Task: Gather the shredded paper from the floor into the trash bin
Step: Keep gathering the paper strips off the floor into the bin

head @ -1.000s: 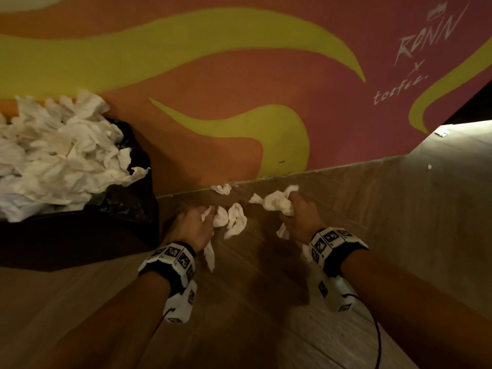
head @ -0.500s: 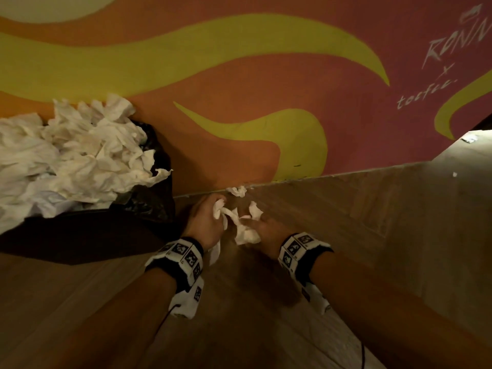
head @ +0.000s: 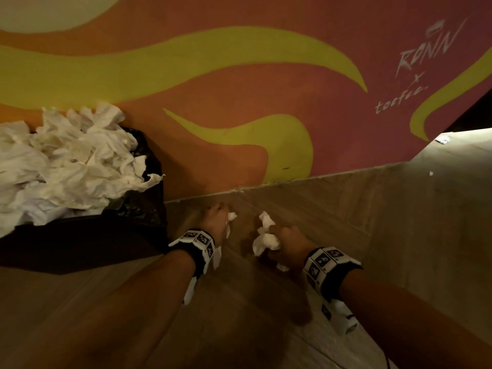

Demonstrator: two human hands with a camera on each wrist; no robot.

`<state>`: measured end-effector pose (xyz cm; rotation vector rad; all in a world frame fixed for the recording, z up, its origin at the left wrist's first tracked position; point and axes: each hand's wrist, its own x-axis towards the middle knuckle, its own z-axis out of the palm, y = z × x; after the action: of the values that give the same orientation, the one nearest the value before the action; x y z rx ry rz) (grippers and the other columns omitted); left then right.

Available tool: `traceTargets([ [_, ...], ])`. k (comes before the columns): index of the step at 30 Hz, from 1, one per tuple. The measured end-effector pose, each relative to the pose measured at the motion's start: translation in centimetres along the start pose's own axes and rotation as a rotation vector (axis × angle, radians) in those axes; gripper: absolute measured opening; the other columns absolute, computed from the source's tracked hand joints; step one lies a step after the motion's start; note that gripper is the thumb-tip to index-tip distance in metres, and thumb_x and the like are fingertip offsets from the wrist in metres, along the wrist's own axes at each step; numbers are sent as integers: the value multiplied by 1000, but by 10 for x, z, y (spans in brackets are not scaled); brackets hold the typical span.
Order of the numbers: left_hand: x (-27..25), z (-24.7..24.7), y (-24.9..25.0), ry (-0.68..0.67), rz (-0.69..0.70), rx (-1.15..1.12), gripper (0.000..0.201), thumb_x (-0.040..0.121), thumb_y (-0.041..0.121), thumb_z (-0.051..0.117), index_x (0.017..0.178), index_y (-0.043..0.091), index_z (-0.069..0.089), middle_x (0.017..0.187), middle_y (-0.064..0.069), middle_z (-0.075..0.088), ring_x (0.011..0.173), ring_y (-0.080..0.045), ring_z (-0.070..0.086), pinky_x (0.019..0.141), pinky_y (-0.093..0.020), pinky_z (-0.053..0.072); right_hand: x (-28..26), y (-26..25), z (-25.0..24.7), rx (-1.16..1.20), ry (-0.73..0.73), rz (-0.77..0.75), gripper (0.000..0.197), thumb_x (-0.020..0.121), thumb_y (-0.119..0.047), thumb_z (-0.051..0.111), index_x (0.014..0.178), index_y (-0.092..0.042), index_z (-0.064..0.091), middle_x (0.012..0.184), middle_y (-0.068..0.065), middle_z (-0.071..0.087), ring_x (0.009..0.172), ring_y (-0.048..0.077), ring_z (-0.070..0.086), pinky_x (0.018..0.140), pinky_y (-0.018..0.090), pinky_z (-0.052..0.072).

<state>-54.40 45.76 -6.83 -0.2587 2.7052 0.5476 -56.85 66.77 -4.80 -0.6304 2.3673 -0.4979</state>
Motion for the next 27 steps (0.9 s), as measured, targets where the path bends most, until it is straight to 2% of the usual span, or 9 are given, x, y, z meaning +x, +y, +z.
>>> traceTargets([
  [3, -26, -5, 2, -104, -11, -98, 34, 99, 16, 43, 133, 11, 47, 138, -13, 46, 124, -29, 46, 105, -39, 39, -10, -8, -13, 15, 95, -2, 36, 85, -24, 63, 118, -21, 49, 121, 6, 59, 99, 20, 60, 76, 32, 54],
  [6, -58, -26, 19, 8, 79, -73, 36, 101, 37, 39, 126, 15, 53, 131, -10, 52, 122, -28, 45, 97, -33, 36, -15, -24, -39, 22, 163, 8, 64, 85, -22, 61, 141, -11, 35, 138, 10, 50, 121, 31, 52, 95, 42, 48],
  [10, -108, -74, 45, 216, 424, -87, 29, 99, 28, 45, 98, 7, 66, 103, -12, 64, 93, -27, 57, 67, -23, 29, -22, -63, -80, -72, 223, -81, 22, 92, -21, 55, 100, -4, 65, 101, 16, 67, 94, 31, 63, 84, 44, 51],
  [14, -153, -139, 52, 387, 572, -179, 31, 100, 30, 45, 71, 20, 51, 65, 6, 48, 58, -12, 47, 56, -24, 28, -45, -130, -112, -5, 416, -265, 36, 89, -35, 60, 94, 0, 66, 100, 15, 69, 95, 31, 63, 81, 40, 48],
  [18, -188, -212, 30, 609, 647, -119, 36, 100, 34, 44, 64, 27, 40, 54, 7, 37, 50, -7, 41, 48, -23, 22, -67, -201, -134, 36, 438, -404, 35, 70, -52, 43, 69, -21, 58, 66, -3, 61, 59, 6, 56, 54, 27, 45],
  [21, -197, -259, -11, 745, 552, -21, 34, 101, 38, 42, 74, 17, 45, 60, 2, 42, 53, -14, 39, 53, -31, 22, -64, -245, -143, 16, 399, -446, 21, 85, -35, 56, 67, -24, 52, 57, -9, 55, 48, 3, 53, 47, 20, 37],
  [24, -196, -287, -69, 810, 308, -1, 30, 101, 42, 37, 91, 15, 44, 81, -2, 44, 68, -22, 40, 62, -33, 27, -51, -282, -146, -84, 405, -489, 24, 91, -29, 58, 72, -31, 43, 66, -14, 43, 57, 2, 40, 56, 25, 30],
  [26, -195, -292, -108, 740, 138, -6, 32, 101, 43, 37, 108, 13, 44, 100, -5, 42, 77, -24, 39, 69, -34, 32, -42, -306, -144, -162, 373, -498, 12, 93, -36, 54, 96, -25, 50, 87, -14, 49, 70, 5, 40, 70, 28, 32],
  [27, -195, -291, -124, 692, 83, 22, 35, 100, 41, 39, 117, 11, 42, 109, -8, 41, 82, -26, 40, 73, -36, 35, -37, -319, -143, -206, 338, -486, 31, 94, -39, 50, 115, -17, 51, 106, -5, 54, 83, 12, 46, 77, 30, 33],
])
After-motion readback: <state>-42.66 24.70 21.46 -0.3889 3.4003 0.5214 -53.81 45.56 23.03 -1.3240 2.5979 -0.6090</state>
